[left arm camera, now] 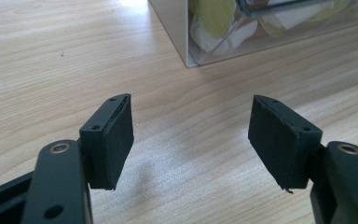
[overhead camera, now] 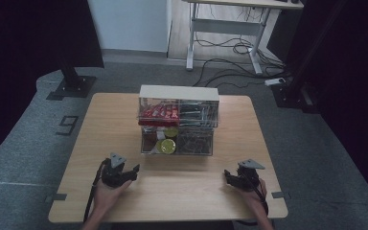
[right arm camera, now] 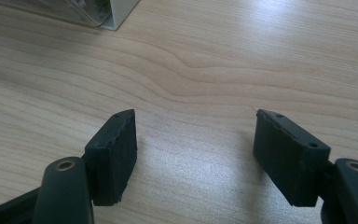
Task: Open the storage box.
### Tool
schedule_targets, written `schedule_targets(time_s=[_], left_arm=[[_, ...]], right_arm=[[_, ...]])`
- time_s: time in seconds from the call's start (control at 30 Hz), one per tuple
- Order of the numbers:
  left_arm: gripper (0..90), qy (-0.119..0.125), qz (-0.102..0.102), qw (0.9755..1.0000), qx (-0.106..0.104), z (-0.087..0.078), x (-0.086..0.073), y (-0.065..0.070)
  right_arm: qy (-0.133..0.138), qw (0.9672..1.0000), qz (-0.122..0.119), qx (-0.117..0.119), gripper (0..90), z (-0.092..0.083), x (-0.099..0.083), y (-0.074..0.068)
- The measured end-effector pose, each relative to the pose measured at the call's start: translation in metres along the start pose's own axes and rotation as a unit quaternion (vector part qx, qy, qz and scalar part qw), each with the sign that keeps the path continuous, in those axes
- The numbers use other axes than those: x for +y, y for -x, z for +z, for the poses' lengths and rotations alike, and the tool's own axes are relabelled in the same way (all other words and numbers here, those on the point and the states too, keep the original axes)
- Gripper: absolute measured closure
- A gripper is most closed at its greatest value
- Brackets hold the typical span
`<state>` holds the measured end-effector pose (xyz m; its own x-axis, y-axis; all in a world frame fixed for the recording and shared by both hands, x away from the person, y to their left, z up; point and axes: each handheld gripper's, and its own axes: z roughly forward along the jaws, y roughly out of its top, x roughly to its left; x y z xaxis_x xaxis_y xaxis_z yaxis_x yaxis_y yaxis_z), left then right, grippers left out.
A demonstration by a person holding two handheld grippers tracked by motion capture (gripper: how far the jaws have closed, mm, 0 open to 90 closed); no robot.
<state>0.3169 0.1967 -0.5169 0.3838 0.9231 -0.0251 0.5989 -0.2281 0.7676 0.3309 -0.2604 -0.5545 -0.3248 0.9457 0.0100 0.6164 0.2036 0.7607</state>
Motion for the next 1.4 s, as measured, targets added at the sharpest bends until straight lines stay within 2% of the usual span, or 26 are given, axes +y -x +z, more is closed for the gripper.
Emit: schedule_targets(time_s=[0.1, 0.2, 0.37, 0.43, 0.53, 0.67, 0.83, 1.07, 1.2, 1.4], left_arm=[[31.5, 0.003, -0.012, 0.9998, -0.014, -0.007, 0.005, -0.004], [32.2, 0.020, -0.021, 0.9993, -0.025, -0.018, 0.012, -0.005], [36.1, 0.032, -0.027, 0.9984, -0.037, -0.024, 0.024, 0.002], [38.0, 0.038, -0.022, 0.9983, -0.039, -0.027, 0.030, 0.007], [42.0, 0.050, -0.004, 0.9983, -0.029, -0.034, 0.041, 0.014], [48.4, 0.068, 0.001, 0.9974, -0.023, -0.043, 0.054, 0.017], [57.0, 0.078, 0.004, 0.9968, -0.020, -0.044, 0.061, 0.018], [70.5, 0.089, 0.005, 0.9953, -0.036, -0.046, 0.068, 0.021], [77.2, 0.095, -0.006, 0.9936, -0.059, -0.048, 0.078, 0.020], [84.9, 0.106, -0.001, 0.9912, -0.079, -0.056, 0.089, 0.024]], right_arm=[[0.000, 1.0000, 0.001, 0.000, 31.0, 0.000, 0.000, 0.000], [0.001, 1.0000, 0.002, 0.002, 31.4, 0.000, 0.000, 0.001], [0.000, 1.0000, 0.001, 0.001, 31.6, 0.002, 0.002, 0.001], [0.000, 1.0000, 0.001, 0.000, 31.8, 0.002, 0.002, 0.001], [0.001, 1.0000, 0.000, 0.001, 32.1, 0.002, 0.002, 0.001], [0.001, 1.0000, -0.001, 0.003, 33.1, 0.003, 0.003, 0.002], [0.002, 1.0000, 0.001, 0.004, 33.6, 0.003, 0.003, 0.002], [0.002, 1.0000, 0.001, 0.003, 34.5, 0.003, 0.003, 0.002], [0.003, 1.0000, 0.005, 0.002, 35.1, 0.005, 0.004, 0.003], [0.002, 1.0000, 0.000, 0.000, 35.6, 0.006, 0.005, 0.001]])
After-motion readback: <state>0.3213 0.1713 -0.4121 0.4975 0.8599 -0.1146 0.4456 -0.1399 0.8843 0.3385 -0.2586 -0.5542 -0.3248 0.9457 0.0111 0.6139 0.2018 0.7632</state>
